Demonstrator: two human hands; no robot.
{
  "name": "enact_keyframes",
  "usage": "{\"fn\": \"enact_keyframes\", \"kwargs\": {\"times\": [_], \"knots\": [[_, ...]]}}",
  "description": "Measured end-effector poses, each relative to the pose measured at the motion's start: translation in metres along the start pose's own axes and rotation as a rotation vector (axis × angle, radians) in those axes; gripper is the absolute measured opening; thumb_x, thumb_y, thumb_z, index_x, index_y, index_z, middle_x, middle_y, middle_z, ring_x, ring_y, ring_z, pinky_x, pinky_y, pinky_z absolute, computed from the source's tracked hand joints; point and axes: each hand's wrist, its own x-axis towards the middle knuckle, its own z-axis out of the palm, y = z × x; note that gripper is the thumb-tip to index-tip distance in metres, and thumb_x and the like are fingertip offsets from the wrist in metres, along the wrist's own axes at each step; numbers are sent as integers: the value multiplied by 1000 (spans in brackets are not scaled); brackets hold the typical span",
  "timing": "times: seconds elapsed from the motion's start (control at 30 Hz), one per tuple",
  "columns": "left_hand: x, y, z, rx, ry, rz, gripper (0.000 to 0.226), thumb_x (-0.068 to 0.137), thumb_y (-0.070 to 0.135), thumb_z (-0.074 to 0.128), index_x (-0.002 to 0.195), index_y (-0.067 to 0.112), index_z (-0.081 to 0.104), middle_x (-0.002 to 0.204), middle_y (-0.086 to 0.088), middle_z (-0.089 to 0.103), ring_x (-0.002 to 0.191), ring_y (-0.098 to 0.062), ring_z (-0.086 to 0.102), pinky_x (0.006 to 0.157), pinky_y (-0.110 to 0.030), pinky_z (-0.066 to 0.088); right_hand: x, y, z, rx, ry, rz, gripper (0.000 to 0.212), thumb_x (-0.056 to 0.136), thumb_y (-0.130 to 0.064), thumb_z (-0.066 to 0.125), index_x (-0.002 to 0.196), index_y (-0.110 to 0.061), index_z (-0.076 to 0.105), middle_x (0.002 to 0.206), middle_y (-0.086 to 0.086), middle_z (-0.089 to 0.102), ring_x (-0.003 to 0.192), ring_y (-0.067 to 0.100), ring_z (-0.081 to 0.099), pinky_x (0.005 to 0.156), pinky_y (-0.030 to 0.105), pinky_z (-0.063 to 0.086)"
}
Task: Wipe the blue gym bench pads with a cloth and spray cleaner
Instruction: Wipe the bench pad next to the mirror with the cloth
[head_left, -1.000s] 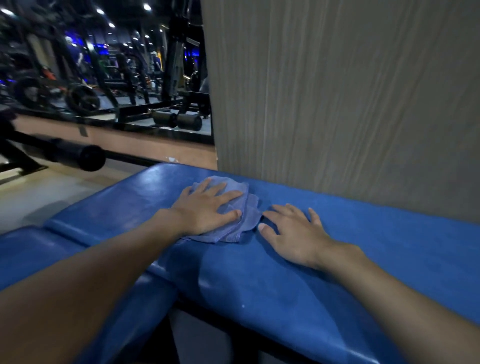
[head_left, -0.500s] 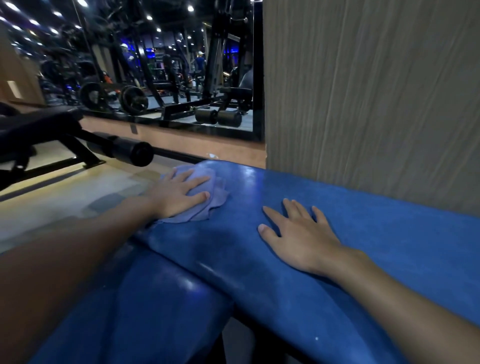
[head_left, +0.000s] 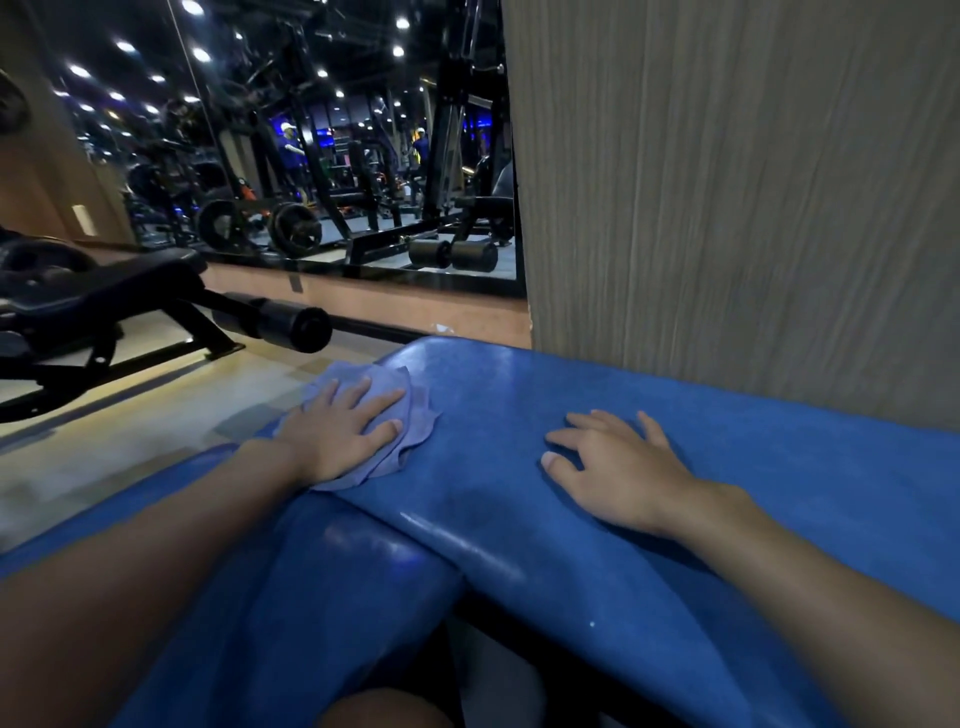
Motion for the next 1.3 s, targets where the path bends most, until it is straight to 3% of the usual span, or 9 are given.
{"fn": "enact_keyframes", "kwargs": {"times": [0.13, 0.23, 0.33, 0.57, 0.77, 1.0, 1.3], "knots": [[-18, 31, 0, 10, -13, -4, 66, 90, 76, 16, 153, 54, 8, 168, 8, 2, 154, -26, -5, 120, -56, 14, -32, 24, -5, -29, -62, 78, 56, 100, -57, 24, 152, -38, 25, 165, -5, 11, 152, 20, 3, 118, 56, -3], [-31, 57, -3, 12, -43, 30, 70, 87, 79, 12, 153, 54, 6, 168, 8, 0, 154, -27, -7, 120, -57, 12, -53, 34, -7, -17, -73, 77, 57, 101, -56, 23, 154, -37, 19, 166, -5, 5, 152, 16, -1, 120, 51, -4], [-43, 84, -5, 24, -59, 65, 59, 98, 68, 17, 153, 53, 3, 168, 8, -4, 154, -27, -10, 120, -57, 8, -67, 40, -9, -27, -82, 61, 57, 101, -56, 22, 155, -37, 18, 166, -5, 4, 152, 16, -2, 120, 51, -4], [-70, 133, -4, 38, -58, 149, 60, 97, 68, 15, 153, 53, 1, 168, 7, -5, 153, -27, -11, 121, -56, 7, -103, 56, -13, -5, -61, 41, 56, 102, -53, 23, 155, -36, 19, 166, -6, 4, 151, 12, -2, 122, 45, -4], [-96, 177, -3, 50, -14, 197, 56, 101, 62, 16, 154, 51, 2, 168, 7, -2, 154, -27, -8, 120, -55, 8, -138, 74, -18, -23, -54, 78, 56, 101, -55, 23, 155, -38, 19, 165, -9, 5, 151, 11, 0, 121, 48, -3], [-125, 232, -1, 85, 35, 286, 58, 101, 60, 16, 156, 47, 3, 168, 2, 0, 153, -32, -3, 117, -60, 13, -184, 97, -24, -63, -9, 194, 55, 101, -56, 23, 153, -39, 23, 164, -11, 10, 152, 15, 4, 120, 53, 2], [-161, 326, 1, 49, 66, 464, 62, 97, 65, 14, 155, 44, 10, 167, -3, 4, 151, -39, -2, 112, -71, 8, -245, 123, -44, -145, 35, 412, 47, 102, -51, 26, 143, -33, 42, 156, -9, 32, 147, 16, 20, 115, 55, 12]]}}
